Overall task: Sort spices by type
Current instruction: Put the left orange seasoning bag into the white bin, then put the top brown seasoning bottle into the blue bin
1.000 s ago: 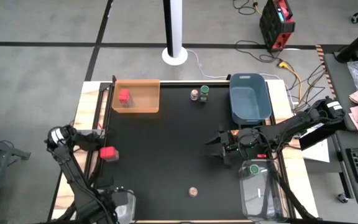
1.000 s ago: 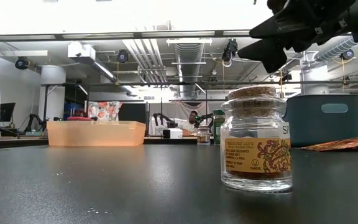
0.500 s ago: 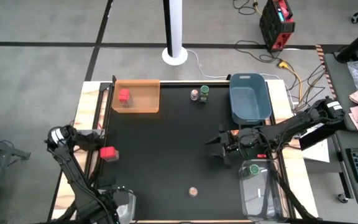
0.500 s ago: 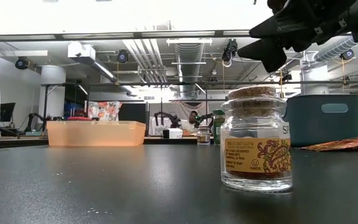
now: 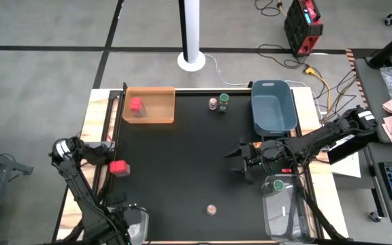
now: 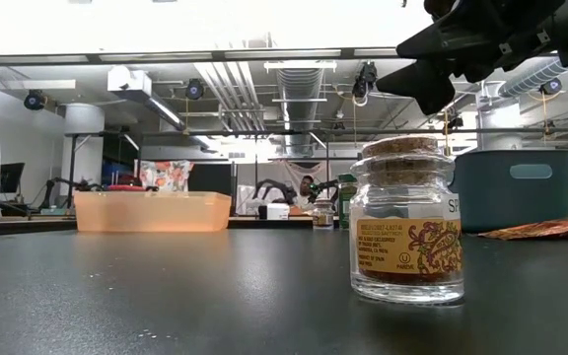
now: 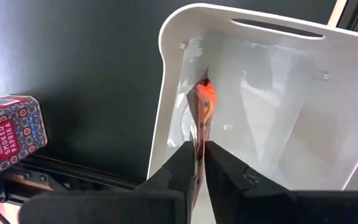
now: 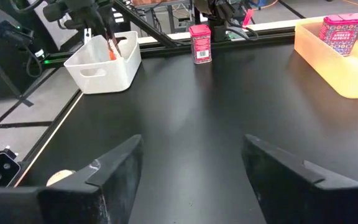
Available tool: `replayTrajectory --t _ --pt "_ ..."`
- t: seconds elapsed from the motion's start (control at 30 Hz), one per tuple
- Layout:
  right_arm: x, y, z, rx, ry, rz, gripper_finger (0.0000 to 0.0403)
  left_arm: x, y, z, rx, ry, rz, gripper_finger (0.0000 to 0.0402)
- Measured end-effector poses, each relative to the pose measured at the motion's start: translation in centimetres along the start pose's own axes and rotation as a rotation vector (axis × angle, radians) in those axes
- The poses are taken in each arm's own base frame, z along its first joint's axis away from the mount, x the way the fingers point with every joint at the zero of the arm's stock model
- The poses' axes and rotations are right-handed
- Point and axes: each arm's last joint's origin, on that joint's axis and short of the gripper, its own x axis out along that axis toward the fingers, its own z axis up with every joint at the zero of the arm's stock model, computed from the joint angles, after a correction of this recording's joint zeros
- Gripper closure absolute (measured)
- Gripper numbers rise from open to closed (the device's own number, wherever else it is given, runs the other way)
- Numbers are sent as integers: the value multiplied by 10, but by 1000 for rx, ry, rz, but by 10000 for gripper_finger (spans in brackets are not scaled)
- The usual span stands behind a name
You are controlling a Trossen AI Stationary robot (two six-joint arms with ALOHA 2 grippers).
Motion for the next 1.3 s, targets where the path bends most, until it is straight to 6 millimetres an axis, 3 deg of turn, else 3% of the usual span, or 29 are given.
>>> replayTrajectory --t 0.33,0.67,0.83,1.1,1.3 --pt "0 0 0 1 1 0 141 -8 2 1 -12 3 9 378" --pt "0 0 0 1 1 0 146 -36 -1 4 -34 -36 -45 378" --pt "0 0 1 27 -2 -9 140 -59 3 17 -53 -261 -28 378" --pt "2 2 9 30 -24 -5 152 -98 15 45 76 -597 54 378" --pt "3 0 13 27 7 -92 169 -97 28 63 230 -681 259 387"
